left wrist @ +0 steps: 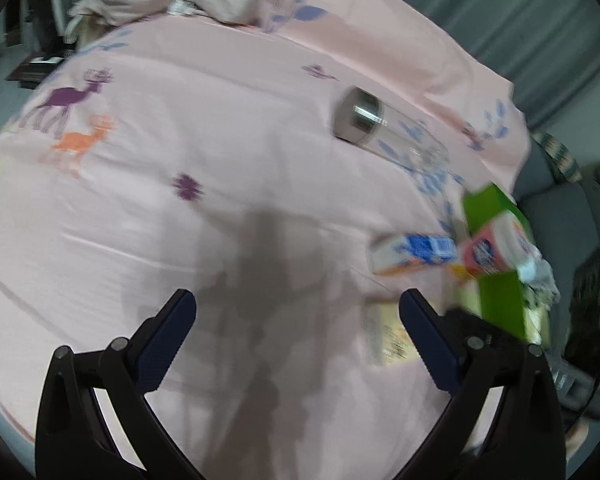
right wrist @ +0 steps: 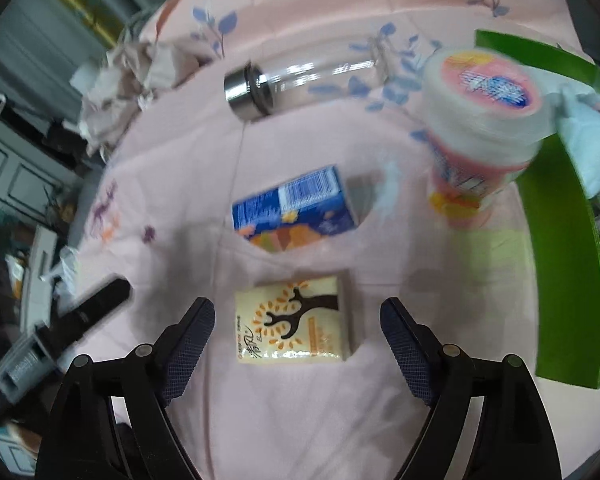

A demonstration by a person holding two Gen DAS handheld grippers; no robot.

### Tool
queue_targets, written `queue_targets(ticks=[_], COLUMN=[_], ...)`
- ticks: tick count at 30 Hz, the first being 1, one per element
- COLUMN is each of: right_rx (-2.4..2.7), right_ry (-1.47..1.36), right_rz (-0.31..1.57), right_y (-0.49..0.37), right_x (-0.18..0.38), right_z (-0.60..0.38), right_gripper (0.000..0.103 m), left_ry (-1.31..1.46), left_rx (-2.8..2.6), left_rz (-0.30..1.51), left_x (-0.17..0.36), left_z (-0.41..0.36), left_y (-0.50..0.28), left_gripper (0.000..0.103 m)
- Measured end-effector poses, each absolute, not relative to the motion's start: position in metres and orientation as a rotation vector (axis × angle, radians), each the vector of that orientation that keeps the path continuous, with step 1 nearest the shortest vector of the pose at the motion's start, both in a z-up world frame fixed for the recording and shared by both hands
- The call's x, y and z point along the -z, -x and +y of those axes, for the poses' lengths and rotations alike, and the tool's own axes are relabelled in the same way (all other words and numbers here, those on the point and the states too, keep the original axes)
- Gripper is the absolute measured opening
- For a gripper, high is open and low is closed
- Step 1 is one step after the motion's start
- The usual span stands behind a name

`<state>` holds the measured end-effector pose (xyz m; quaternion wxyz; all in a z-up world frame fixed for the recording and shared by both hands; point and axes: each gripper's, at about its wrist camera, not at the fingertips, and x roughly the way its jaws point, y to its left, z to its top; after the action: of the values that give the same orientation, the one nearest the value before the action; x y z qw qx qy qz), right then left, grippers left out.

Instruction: Organize soft objects

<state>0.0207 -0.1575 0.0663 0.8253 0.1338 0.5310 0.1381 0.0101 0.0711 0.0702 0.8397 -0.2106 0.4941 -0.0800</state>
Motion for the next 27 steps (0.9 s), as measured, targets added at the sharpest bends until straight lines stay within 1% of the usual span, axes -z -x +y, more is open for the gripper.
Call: queue_targets(ticks=[2,5,8,9,10,12,14,17,19,20,21,23,27], right_rx=[-0.301,-0.342,-0.350,-0.343,-0.340,-0.340,-0.345,-0.346,-0.346,-0.343,-0.337,-0.331,-0.350], right_ry=[-0.315,-0.388,-0.407,-0.403,-0.399,-0.398,-0.401,-0.404,-0.408,-0.410,-0.404,-0.383,-0.334], right_rz=[1.112,1.132,1.169,1.176,1.181,1.196,1.209,1.244,1.269,1.274,1.272,1.260,1.238], right_y=[-0.022,-0.026,-0.029,-0.030,-0.031,-0.032,-0.033,-0.036,-0.039,-0.040,-0.040,-0.039,-0.034], right_x=[-0.068,-0.062,-0.053,-0.050,-0.048,-0.044,-0.039,-0.029,-0.022,-0.019,-0.019,-0.020,-0.025], right_z=[-0.162,-0.164,-0.163,-0.161,-0.160,-0.158,-0.157,-0.155,-0.153,-0.153,-0.152,-0.150,-0.140], right_gripper=[0.086,0.085,0.085,0.085,0.084,0.083,0.082,0.071,0.064,0.063,0.061,0.056,0.055], left_ry=[0.452,0.470,0.462,0.456,0.444,0.432,0.433,0.438,0.450,0.455,0.464,0.474,0.431], left_rx=[0.233,0.310,0.337,0.339,0.341,0.347,0.366,0.375,0.377,0.379,0.383,0.390,0.368], left_rz=[1.056,1.093,1.140,1.151,1.161,1.172,1.171,1.166,1.187,1.204,1.208,1.193,1.155], left_x=[-0.069,-0.063,-0.052,-0.049,-0.046,-0.041,-0.039,-0.036,-0.030,-0.027,-0.025,-0.027,-0.034], left_z=[0.059,0.041,0.025,0.021,0.016,0.010,0.006,0.003,0.002,0.002,0.003,0.004,0.004], left_y=[-0.008,-0.007,-0.008,-0.008,-0.008,-0.009,-0.010,-0.011,-0.013,-0.014,-0.014,-0.014,-0.012], left_gripper=[0.100,0.094,0.084,0.078,0.075,0.071,0.068,0.058,0.042,0.039,0.039,0.035,0.034])
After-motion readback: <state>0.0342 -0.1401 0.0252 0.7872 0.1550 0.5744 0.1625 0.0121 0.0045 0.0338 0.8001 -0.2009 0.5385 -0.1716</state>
